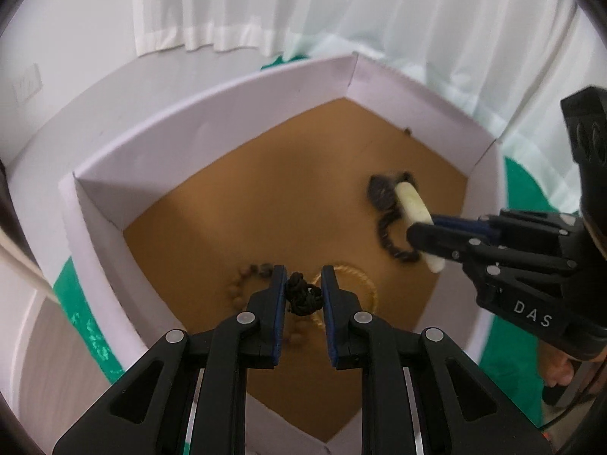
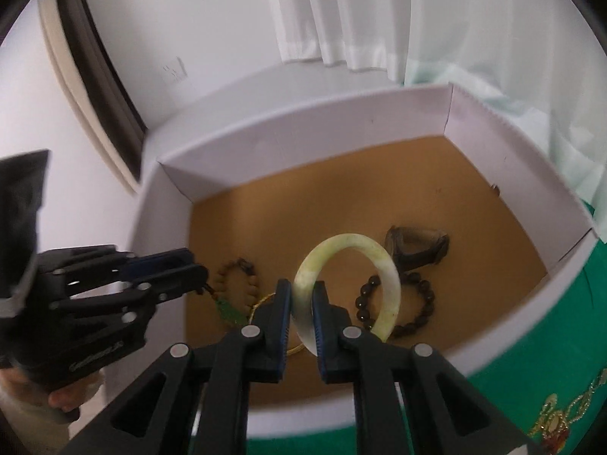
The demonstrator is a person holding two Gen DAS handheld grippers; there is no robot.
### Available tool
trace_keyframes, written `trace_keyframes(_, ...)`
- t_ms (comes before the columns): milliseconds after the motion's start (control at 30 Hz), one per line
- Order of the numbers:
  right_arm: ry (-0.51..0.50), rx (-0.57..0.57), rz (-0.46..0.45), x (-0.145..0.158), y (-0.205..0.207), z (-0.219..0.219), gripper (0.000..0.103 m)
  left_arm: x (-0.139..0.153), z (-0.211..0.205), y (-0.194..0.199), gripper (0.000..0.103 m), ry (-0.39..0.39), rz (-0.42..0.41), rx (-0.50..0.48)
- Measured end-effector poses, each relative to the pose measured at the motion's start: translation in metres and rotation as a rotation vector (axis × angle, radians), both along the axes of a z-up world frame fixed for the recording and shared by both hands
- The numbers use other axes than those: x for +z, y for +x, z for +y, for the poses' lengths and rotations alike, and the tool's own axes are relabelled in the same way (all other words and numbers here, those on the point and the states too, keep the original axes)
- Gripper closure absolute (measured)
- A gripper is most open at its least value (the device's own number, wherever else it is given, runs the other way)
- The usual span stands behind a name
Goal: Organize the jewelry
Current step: 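Carry the pendant and jade bangle into the tray and open both grippers, then move both tools back over the remaining gold jewelry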
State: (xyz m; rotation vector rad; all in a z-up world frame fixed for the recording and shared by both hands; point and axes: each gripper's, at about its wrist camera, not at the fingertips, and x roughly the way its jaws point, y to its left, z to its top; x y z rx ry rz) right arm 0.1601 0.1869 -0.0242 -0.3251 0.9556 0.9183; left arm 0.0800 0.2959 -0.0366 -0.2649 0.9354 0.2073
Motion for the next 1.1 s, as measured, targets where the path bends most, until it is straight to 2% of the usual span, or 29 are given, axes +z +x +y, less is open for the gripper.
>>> trace_keyframes(33, -0.012, -0.019, -0.01, -0.002, 0.001, 0.001, 0.087, -0.003, 0.0, 0.0, 0.08, 0.002, 0.014, 0.005)
trace_keyframes(67, -0.015, -0.038, -0.018, -0.003, 0.001, 0.001, 0.087, -0.005, 0.0, -0.001, 0.064, 0.005, 0.019, 0.008)
trace_keyframes(133, 0.006, -0.052, -0.02, 0.004, -0.004, -0.004, 0.069, -0.004, -0.002, -0.008, 0.053, 0.024, -0.001, -0.004)
trace_keyframes(167, 0.013, -0.067, -0.036, 0.008, -0.007, -0.008, 0.056, -0.003, -0.004, -0.011, 0.035, 0.042, -0.003, 0.003)
trace_keyframes(200, 0.02, -0.078, -0.054, 0.012, -0.01, -0.01, 0.053, 0.0, -0.006, -0.016, 0.019, 0.058, -0.015, 0.018)
trace_keyframes(233, 0.031, -0.082, -0.077, 0.019, -0.015, -0.015, 0.053, 0.003, -0.008, -0.022, 0.016, 0.065, -0.036, 0.033)
trace_keyframes(400, 0.006, -0.145, -0.188, 0.046, -0.045, -0.051, 0.052, 0.018, -0.027, -0.042, 0.014, 0.063, -0.091, 0.033)
trace_keyframes(567, -0.057, -0.244, -0.322, 0.067, -0.082, -0.102, 0.051, 0.033, -0.061, -0.056, 0.011, 0.05, -0.13, -0.015)
trace_keyframes(833, -0.121, -0.39, -0.439, 0.089, -0.125, -0.177, 0.051, 0.044, -0.12, -0.066, 0.01, 0.042, -0.145, -0.114)
trace_keyframes(1100, -0.13, -0.487, -0.515, 0.101, -0.152, -0.225, 0.05, 0.046, -0.167, -0.079, 0.01, 0.059, -0.137, -0.195)
